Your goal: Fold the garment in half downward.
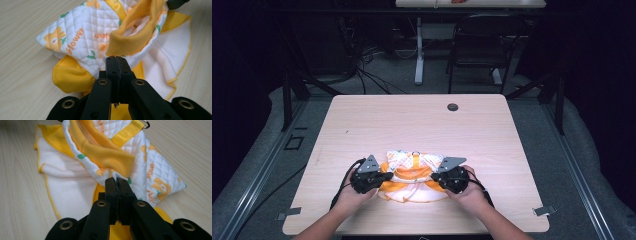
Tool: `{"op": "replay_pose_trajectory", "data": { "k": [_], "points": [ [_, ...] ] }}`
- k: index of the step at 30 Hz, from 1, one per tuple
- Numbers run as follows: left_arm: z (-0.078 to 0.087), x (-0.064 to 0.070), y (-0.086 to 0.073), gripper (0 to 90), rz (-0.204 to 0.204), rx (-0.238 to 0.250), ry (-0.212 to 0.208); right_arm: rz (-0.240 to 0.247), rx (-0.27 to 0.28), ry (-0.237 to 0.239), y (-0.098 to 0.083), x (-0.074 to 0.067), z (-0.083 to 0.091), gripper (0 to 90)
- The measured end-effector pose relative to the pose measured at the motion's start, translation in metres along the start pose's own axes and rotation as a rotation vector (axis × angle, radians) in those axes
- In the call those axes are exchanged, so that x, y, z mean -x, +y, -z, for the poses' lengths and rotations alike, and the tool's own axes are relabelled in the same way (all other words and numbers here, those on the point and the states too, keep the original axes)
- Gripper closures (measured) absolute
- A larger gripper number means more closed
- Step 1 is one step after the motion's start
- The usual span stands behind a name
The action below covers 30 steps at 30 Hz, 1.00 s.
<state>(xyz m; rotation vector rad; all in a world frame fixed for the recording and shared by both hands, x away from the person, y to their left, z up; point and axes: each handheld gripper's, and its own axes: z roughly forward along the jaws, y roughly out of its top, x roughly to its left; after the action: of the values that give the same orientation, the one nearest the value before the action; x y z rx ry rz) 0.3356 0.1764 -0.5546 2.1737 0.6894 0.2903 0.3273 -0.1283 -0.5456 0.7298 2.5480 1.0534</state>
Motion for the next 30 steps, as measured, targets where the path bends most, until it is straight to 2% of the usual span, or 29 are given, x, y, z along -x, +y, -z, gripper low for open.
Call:
{"op": "replay_pose_trajectory", "data": {
  "k": [1, 2, 7, 9, 11, 15, 16, 19, 22, 25, 29, 30],
  "points": [
    [0.001, 0.001, -0.001, 90.0, 0.003, -0.001, -0.004, 0.0, 0.0, 0.0, 0.0, 0.0, 0.0, 87.2],
    [0.003, 0.002, -0.004, 90.0, 0.001, 0.0, -0.006, 0.02, 0.001, -0.004, -0.002, -0.004, 0.001, 86.2],
    [0.006, 0.005, -0.009, 89.6, 0.016, 0.004, -0.021, 0.008, 0.014, 0.014, -0.007, -0.009, 0.003, 81.9],
    [0.009, 0.006, -0.009, 88.5, 0.016, 0.016, -0.025, -0.009, 0.043, 0.027, -0.006, -0.011, 0.01, 79.0],
    [0.012, 0.005, -0.006, 86.6, 0.023, 0.036, -0.028, -0.025, 0.073, 0.036, -0.003, -0.011, 0.016, 78.1],
    [0.016, 0.002, 0.002, 79.3, 0.026, 0.056, -0.021, -0.035, 0.102, 0.013, 0.006, -0.006, 0.024, 73.5],
    [0.017, -0.001, 0.009, 76.8, 0.03, 0.066, -0.002, -0.042, 0.108, 0.005, 0.008, -0.004, 0.024, 72.4],
    [0.012, -0.008, 0.021, 68.0, 0.058, 0.069, 0.028, -0.065, 0.112, -0.022, 0.017, 0.003, 0.019, 67.0],
    [0.003, -0.013, 0.03, 62.1, 0.084, 0.069, 0.027, -0.084, 0.067, -0.016, 0.025, 0.011, 0.007, 64.2],
    [-0.008, -0.013, 0.035, 59.4, 0.073, 0.052, 0.034, -0.118, 0.051, -0.01, 0.029, 0.016, -0.004, 61.5],
    [-0.018, -0.013, 0.036, 55.9, 0.069, 0.035, 0.028, -0.125, 0.036, -0.003, 0.031, 0.018, -0.012, 57.9],
    [-0.022, -0.013, 0.034, 55.1, 0.06, 0.021, 0.029, -0.129, 0.018, 0.011, 0.032, 0.018, -0.017, 54.7]
  ]
}}
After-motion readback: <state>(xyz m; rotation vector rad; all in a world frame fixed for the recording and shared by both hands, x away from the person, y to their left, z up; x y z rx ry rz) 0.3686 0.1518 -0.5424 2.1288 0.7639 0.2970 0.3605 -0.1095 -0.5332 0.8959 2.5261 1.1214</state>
